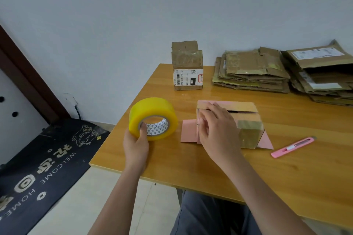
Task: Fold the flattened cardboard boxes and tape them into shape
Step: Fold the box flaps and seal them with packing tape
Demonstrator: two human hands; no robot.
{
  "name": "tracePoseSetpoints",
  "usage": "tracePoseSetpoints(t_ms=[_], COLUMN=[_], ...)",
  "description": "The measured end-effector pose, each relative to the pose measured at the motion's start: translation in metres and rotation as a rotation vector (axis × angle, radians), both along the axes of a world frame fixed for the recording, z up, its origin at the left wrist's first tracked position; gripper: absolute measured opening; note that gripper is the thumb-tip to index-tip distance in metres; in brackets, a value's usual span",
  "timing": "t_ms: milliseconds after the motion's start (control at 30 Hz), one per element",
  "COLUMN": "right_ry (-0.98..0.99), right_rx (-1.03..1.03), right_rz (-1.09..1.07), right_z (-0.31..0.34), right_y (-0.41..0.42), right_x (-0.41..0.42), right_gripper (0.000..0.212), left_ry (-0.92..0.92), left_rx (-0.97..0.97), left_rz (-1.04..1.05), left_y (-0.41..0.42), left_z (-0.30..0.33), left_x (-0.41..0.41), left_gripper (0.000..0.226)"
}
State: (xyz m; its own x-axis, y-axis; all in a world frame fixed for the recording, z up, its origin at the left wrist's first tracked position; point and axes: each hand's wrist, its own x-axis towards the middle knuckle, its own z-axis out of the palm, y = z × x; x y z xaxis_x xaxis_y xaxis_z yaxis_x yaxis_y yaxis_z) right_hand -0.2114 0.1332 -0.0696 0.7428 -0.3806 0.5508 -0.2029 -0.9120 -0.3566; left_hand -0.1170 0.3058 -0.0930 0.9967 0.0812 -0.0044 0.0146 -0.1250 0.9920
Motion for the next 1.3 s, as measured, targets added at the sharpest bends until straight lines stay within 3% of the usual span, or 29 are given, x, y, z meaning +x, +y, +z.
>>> tracePoseSetpoints(t_ms=[133,233,367,567,767,933,1033,1100,1300], right_ry=[-0.016,-0.043,-0.037,0.004,-0.178,-0.096,-0.191,-0.273,-0.369], right_rx=[-0.005,-0.012,0.028,0.295,0.395,0.774,1.091,1.257,1.247], right_rz=[-0.01,-0.004,-0.006,0.076,0.147,0.255,0.333,0.351,0.279], right_z=[-0.002,-0.003,0.0,0.023,0.051,0.066,0.07,0.074,0.073], right_y=[-0.003,-0.005,-0.003,-0.003,-0.02,-0.044,-0.056,-0.064,-0.09], right_x=[-0.002,-0.004,-0.003,-0.009,-0.015,-0.024,-0.027,-0.03,-0.04], right_gripper=[0.022,0.018,0.019,0.033,0.026,0.032,0.043,0.039,0.019], left_ry=[-0.124,-0.108,-0.022,-0.019,0.104,0.146,0.166,0.177,0.198], left_rx=[0.07,0.025,-0.287,-0.475,-0.62,-0.755,-0.771,-0.755,-0.66], left_rz=[0.09,0.125,0.182,-0.006,-0.228,-0.43,-0.499,-0.528,-0.501], left_y=[-0.01,-0.012,-0.019,-0.026,-0.052,-0.091,-0.115,-0.128,-0.154], left_z=[0.002,0.0,0.03,0.09,0.11,0.124,0.13,0.13,0.119], left_x=[0.001,0.001,0.002,0.006,-0.011,-0.027,-0.034,-0.038,-0.039], left_gripper=[0.017,0.029,0.016,0.014,0.01,0.012,0.011,0.011,0.011])
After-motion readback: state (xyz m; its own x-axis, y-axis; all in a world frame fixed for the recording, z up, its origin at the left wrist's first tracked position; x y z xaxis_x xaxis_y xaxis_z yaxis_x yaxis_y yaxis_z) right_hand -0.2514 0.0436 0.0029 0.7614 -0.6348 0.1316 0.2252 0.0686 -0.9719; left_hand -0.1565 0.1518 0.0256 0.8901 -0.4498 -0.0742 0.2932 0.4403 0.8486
